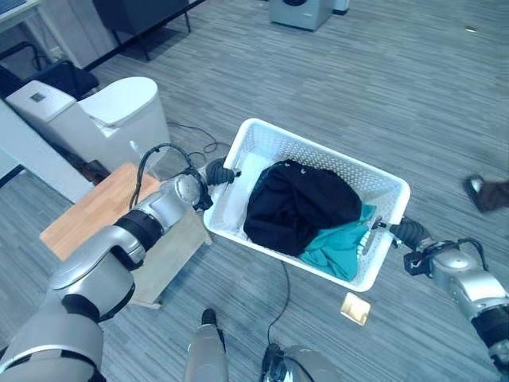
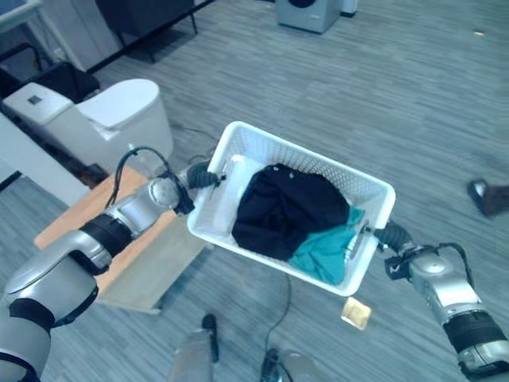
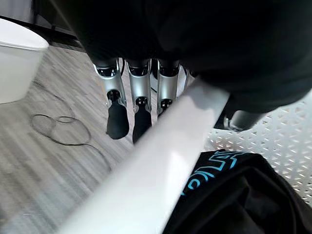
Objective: Grab the laundry basket,head to the washer,open it,put in the laundry and shut it.
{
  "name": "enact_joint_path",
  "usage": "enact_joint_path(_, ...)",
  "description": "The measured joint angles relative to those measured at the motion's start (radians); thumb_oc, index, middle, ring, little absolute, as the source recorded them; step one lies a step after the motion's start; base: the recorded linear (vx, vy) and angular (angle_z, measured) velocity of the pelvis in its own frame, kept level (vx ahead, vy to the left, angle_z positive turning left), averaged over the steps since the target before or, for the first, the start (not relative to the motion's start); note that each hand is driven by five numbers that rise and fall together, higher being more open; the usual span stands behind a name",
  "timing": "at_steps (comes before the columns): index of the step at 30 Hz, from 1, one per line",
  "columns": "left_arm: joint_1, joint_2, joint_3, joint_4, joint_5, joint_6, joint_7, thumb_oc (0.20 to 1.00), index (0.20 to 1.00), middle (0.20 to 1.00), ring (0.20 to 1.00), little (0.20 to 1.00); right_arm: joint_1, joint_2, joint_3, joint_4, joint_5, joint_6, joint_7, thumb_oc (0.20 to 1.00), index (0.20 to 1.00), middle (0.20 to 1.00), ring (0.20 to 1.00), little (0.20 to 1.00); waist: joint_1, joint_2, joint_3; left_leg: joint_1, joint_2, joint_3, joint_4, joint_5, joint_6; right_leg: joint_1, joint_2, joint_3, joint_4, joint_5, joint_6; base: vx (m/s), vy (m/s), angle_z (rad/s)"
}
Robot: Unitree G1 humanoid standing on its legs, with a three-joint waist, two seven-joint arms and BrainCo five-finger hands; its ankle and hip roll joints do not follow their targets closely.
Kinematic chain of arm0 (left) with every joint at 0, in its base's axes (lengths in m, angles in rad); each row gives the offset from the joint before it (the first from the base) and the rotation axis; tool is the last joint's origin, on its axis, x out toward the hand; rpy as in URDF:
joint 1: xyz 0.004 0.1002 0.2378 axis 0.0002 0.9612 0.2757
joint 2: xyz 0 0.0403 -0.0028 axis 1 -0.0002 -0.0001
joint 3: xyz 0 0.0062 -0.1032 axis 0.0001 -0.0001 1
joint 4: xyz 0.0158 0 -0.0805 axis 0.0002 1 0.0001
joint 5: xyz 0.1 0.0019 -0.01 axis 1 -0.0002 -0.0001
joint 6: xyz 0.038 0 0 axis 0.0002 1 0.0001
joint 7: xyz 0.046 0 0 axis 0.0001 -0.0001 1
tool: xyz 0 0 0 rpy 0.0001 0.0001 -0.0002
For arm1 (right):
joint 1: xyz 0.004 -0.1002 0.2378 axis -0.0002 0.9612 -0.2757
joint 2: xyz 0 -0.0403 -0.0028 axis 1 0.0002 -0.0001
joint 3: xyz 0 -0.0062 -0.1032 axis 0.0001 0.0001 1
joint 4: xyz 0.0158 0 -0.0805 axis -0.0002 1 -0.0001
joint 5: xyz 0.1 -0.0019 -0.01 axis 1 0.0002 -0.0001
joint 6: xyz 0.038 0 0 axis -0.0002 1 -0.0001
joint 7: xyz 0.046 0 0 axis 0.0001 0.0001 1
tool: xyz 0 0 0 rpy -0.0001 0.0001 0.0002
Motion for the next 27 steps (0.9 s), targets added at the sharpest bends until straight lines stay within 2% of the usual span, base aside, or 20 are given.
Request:
enact_joint_path(1, 0.008, 0.018, 0.003, 0.0, 0.0, 0.002, -0.001, 0.2, 0.2, 0.2, 0.2, 0.2, -0.021, 0.002, 0.011, -0.002, 0.001, 0.001, 0.004, 0.2, 0.2, 0.2, 0.2, 0.2, 0.038, 0.015, 0.005, -0.014, -0.056, -0.048, -0.062, -0.018, 0.007, 0.018, 0.023, 0.033, -0.051, 0.014, -0.006, 0.41, -0.068, -1.87)
enact_joint_path(2, 0.022, 0.054, 0.016, -0.008, 0.0, 0.015, -0.01, 0.2, 0.2, 0.2, 0.2, 0.2, -0.052, 0.014, 0.031, -0.017, 0.0, 0.001, 0.009, 0.2, 0.2, 0.2, 0.2, 0.2, 0.103, 0.042, 0.02, -0.02, -0.076, -0.019, -0.211, -0.016, 0.01, 0.053, 0.069, 0.025, -0.119, 0.083, -0.048, 0.57, -0.024, -1.63)
enact_joint_path(3, 0.036, 0.096, 0.032, -0.009, -0.001, 0.013, -0.026, 0.2, 0.2, 0.2, 0.2, 0.2, -0.055, 0.051, 0.068, -0.022, 0.0, 0.0, 0.008, 0.2, 0.2, 0.2, 0.2, 0.2, 0.105, 0.042, 0.029, -0.087, -0.088, 0.007, -0.27, -0.011, 0.003, 0.103, 0.121, 0.02, -0.152, 0.051, -0.062, 0.76, 0.028, -1.24)
enact_joint_path(5, 0.077, 0.123, 0.073, -0.046, -0.02, 0.018, -0.028, 0.2, 0.2, 0.2, 0.2, 0.2, -0.055, 0.082, 0.091, -0.021, -0.001, 0.002, 0.016, 0.2, 0.2, 0.2, 0.2, 0.2, 0.121, 0.026, 0.039, -0.122, -0.065, 0.09, -0.239, -0.019, 0.018, 0.134, 0.148, 0.055, -0.126, 0.0, -0.051, 0.55, 0.083, -0.46)
enact_joint_path(6, 0.124, 0.164, 0.074, -0.087, -0.032, 0.024, -0.031, 0.2, 0.2, 0.2, 0.2, 0.2, -0.052, 0.103, 0.098, -0.017, -0.002, 0.003, 0.023, 0.2, 0.2, 0.2, 0.2, 0.2, 0.142, 0.018, 0.033, -0.112, -0.033, 0.149, -0.203, -0.039, 0.069, 0.173, 0.157, 0.087, -0.115, -0.027, -0.052, 0.39, 0.048, -0.52)
enact_joint_path(8, 0.152, 0.173, 0.082, -0.107, -0.035, 0.021, -0.033, 0.2, 0.2, 0.2, 0.2, 0.2, -0.019, 0.14, 0.085, -0.013, -0.013, 0.003, 0.022, 0.2, 0.2, 0.2, 0.2, 0.2, 0.147, -0.026, 0.022, -0.071, -0.069, 0.143, -0.126, -0.044, 0.098, 0.246, 0.132, 0.102, -0.149, -0.065, 0.003, 0.55, 0.127, -0.2)
enact_joint_path(10, 0.174, 0.183, 0.089, -0.112, -0.035, 0.015, -0.035, 0.2, 0.2, 0.2, 0.2, 0.2, -0.008, 0.159, 0.089, -0.012, -0.024, 0.006, 0.027, 0.2, 0.2, 0.2, 0.2, 0.2, 0.144, -0.043, -0.003, 0.062, -0.084, 0.113, -0.186, -0.009, 0.172, 0.243, 0.135, 0.121, -0.048, -0.077, 0.043, 0.54, 0.195, -0.11)
enact_joint_path(11, 0.207, 0.195, 0.132, -0.125, -0.035, 0.019, -0.034, 0.2, 0.2, 0.2, 0.2, 0.2, -0.011, 0.194, 0.082, -0.009, -0.039, 0.007, 0.026, 0.2, 0.2, 0.2, 0.2, 0.2, 0.139, -0.05, -0.002, 0.096, -0.069, 0.119, -0.217, 0.039, 0.201, 0.158, 0.117, 0.114, 0.179, -0.099, 0.137, 0.42, 0.187, -0.44)
enact_joint_path(12, 0.261, 0.199, 0.184, -0.134, -0.035, 0.021, -0.031, 0.2, 0.2, 0.2, 0.2, 0.2, -0.007, 0.234, 0.061, -0.017, -0.06, 0.008, 0.023, 0.2, 0.2, 0.2, 0.2, 0.2, 0.14, -0.057, -0.005, 0.134, -0.045, 0.175, -0.227, 0.063, 0.224, 0.037, 0.069, 0.083, 0.453, -0.055, 0.265, 0.42, 0.19, -0.48)
enact_joint_path(14, 0.307, 0.202, 0.186, -0.144, -0.035, 0.022, -0.031, 0.2, 0.2, 0.2, 0.2, 0.2, 0.032, 0.241, 0.057, -0.05, -0.103, 0.017, 0.025, 0.2, 0.2, 0.2, 0.2, 0.2, 0.109, -0.045, -0.016, 0.194, -0.058, 0.165, -0.17, -0.041, 0.255, -0.083, -0.076, 0.057, 0.716, -0.049, 0.284, 0.36, 0.156, -0.2)
enact_joint_path(16, 0.304, 0.199, 0.191, -0.148, -0.034, 0.023, -0.034, 0.2, 0.2, 0.2, 0.2, 0.2, 0.03, 0.269, 0.051, -0.01, -0.111, 0.021, 0.033, 0.2, 0.2, 0.2, 0.2, 0.2, 0.094, -0.04, -0.016, 0.268, -0.048, 0.17, -0.161, -0.054, 0.226, -0.163, -0.203, 0.048, 0.817, -0.017, 0.311, 0.3, 0.096, -0.06)
enact_joint_path(18, 0.292, 0.196, 0.214, -0.156, -0.034, 0.021, -0.033, 0.2, 0.2, 0.2, 0.2, 0.2, 0.035, 0.269, 0.05, -0.013, -0.11, 0.018, 0.047, 0.2, 0.2, 0.2, 0.2, 0.2, 0.07, -0.024, -0.016, 0.341, -0.026, 0.111, -0.194, -0.079, 0.246, -0.212, -0.237, 0.059, 0.71, -0.002, 0.295, 0.39, 0.035, 0.2)
enact_joint_path(20, 0.26, 0.177, 0.22, -0.146, -0.034, 0.025, -0.032, 0.2, 0.2, 0.2, 0.2, 0.2, 0.023, 0.267, 0.016, -0.007, -0.11, 0.01, 0.048, 0.2, 0.2, 0.2, 0.2, 0.2, 0.032, 0.049, 0.006, 0.459, 0.055, 0.012, -0.273, -0.123, 0.203, -0.261, -0.164, 0.054, 0.384, 0.028, 0.217, 0.55, -0.127, 0.49)
enact_joint_path(21, 0.255, 0.161, 0.22, -0.133, -0.032, 0.023, -0.034, 0.2, 0.2, 0.2, 0.2, 0.2, 0.034, 0.262, 0.018, -0.011, -0.11, 0.011, 0.048, 0.2, 0.2, 0.2, 0.2, 0.2, -0.003, 0.039, 0.003, 0.46, 0.057, 0.005, -0.246, -0.119, 0.198, -0.265, -0.159, 0.071, 0.222, 0.077, 0.195, 0.58, -0.191, 0.75)
enact_joint_path(22, 0.253, 0.129, 0.224, -0.119, -0.028, 0.028, -0.027, 0.2, 0.2, 0.2, 0.2, 0.2, 0.055, 0.243, 0.017, -0.018, -0.11, 0.009, 0.049, 0.2, 0.2, 0.2, 0.2, 0.2, -0.01, 0.044, -0.004, 0.479, 0.061, -0.03, -0.245, -0.142, 0.232, -0.293, -0.154, 0.092, 0.144, 0.104, 0.192, 0.43, -0.129, 1.15)
enact_joint_path(23, 0.25, 0.094, 0.222, -0.093, -0.025, 0.033, -0.027, 0.2, 0.2, 0.2, 0.2, 0.2, 0.073, 0.224, 0.012, -0.019, -0.109, 0.011, 0.051, 0.2, 0.2, 0.2, 0.2, 0.2, -0.04, 0.058, -0.009, 0.507, 0.081, -0.082, -0.245, -0.173, 0.203, -0.293, -0.118, 0.164, -0.099, 0.174, 0.223, 0.45, -0.134, 1.13)
enact_joint_path(24, 0.24, 0.082, 0.214, -0.077, -0.023, 0.034, -0.031, 0.2, 0.2, 0.2, 0.2, 0.2, 0.081, 0.224, 0.012, -0.018, -0.109, 0.015, 0.051, 0.2, 0.2, 0.2, 0.2, 0.2, -0.054, 0.03, -0.011, 0.514, 0.076, -0.08, -0.229, -0.184, 0.174, -0.291, -0.14, 0.198, -0.171, 0.205, 0.247, 0.45, -0.143, 1.15)
enact_joint_path(25, 0.242, 0.075, 0.203, -0.066, -0.02, 0.037, -0.031, 0.2, 0.2, 0.2, 0.2, 0.2, 0.093, 0.227, 0.015, -0.019, -0.109, 0.019, 0.052, 0.2, 0.2, 0.2, 0.2, 0.2, -0.061, 0.003, -0.027, 0.538, 0.07, -0.087, -0.236, -0.203, 0.144, -0.287, -0.161, 0.199, -0.179, 0.191, 0.253, 0.33, -0.106, 0.96)
enact_joint_path(26, 0.239, 0.065, 0.179, -0.046, -0.019, 0.037, -0.032, 0.2, 0.2, 0.2, 0.2, 0.2, 0.111, 0.228, 0.015, -0.017, -0.109, 0.018, 0.054, 0.2, 0.2, 0.2, 0.2, 0.2, -0.075, -0.021, -0.053, 0.566, 0.073, -0.107, -0.241, -0.247, 0.084, -0.265, -0.186, 0.204, -0.186, 0.128, 0.296, 0.31, -0.095, 1.03)
enact_joint_path(27, 0.237, 0.017, 0.179, -0.012, -0.018, 0.038, -0.026, 0.2, 0.2, 0.2, 0.2, 0.2, 0.055, 0.235, 0.009, 0.07, -0.109, 0.018, 0.047, 0.2, 0.2, 0.2, 0.2, 0.2, -0.074, 0.025, -0.061, 0.581, 0.121, -0.107, -0.213, -0.321, -0.006, -0.271, -0.143, 0.146, -0.102, 0.243, 0.281, 0.42, -0.148, 0.86)
